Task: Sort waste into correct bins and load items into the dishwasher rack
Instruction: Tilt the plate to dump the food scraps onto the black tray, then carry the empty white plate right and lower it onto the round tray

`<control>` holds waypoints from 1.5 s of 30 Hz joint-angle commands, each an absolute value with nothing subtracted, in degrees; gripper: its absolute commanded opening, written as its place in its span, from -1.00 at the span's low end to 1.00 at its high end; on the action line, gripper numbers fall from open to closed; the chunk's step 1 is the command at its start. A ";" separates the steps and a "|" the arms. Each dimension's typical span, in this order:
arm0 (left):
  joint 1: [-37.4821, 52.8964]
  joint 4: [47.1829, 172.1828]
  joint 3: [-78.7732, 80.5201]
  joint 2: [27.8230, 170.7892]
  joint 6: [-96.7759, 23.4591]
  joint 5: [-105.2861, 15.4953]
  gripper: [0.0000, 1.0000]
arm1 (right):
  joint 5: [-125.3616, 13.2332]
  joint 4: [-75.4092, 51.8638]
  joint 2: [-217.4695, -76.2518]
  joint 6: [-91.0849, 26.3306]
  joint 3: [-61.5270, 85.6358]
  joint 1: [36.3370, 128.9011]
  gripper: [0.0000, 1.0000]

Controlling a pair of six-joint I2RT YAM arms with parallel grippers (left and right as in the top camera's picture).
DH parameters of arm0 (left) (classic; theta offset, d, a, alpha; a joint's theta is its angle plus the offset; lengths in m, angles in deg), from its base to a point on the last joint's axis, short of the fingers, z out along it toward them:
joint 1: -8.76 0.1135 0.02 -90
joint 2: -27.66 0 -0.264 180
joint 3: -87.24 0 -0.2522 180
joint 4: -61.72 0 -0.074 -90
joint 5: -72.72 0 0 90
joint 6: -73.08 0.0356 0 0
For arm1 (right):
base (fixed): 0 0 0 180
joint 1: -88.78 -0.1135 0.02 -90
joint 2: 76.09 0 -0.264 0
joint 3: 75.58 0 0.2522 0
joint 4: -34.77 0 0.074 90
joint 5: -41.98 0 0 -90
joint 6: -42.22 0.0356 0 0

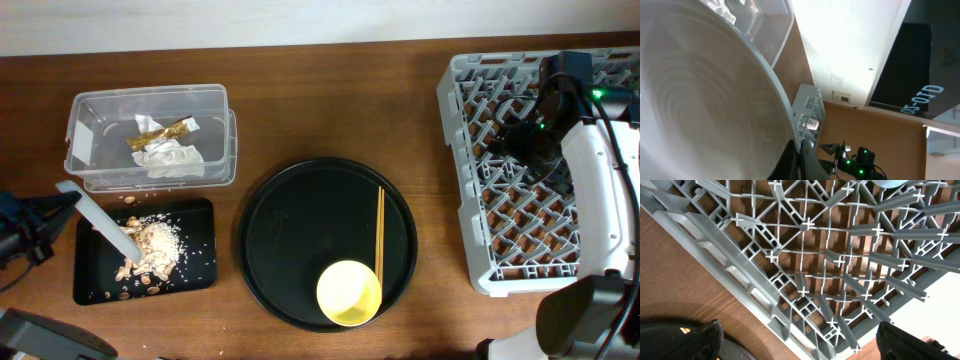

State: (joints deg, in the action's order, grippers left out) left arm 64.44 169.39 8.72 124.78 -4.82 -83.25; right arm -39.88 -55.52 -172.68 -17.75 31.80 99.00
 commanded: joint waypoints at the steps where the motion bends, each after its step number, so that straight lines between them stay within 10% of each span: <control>1: 64.11 172.25 8.24 122.84 -3.16 -82.40 -0.98 | -38.74 -55.67 -172.84 -17.27 31.91 99.31 0.97; 22: 8.96 156.05 8.09 114.20 -11.56 -77.66 -0.98 | -38.74 -55.67 -172.84 -17.27 31.91 99.31 0.97; 35: -22.29 138.15 8.06 116.15 -47.64 -23.83 -0.98 | -38.72 -55.67 -172.84 -17.27 31.91 99.31 0.97; 45: -35.08 128.82 8.06 130.79 -48.80 -18.67 -0.98 | -38.74 -55.67 -172.84 -17.27 31.91 99.31 0.97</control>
State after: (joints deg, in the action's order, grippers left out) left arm -33.42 130.94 8.09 126.62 -47.86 -22.27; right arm -39.88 -55.54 -172.68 -17.78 31.80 99.00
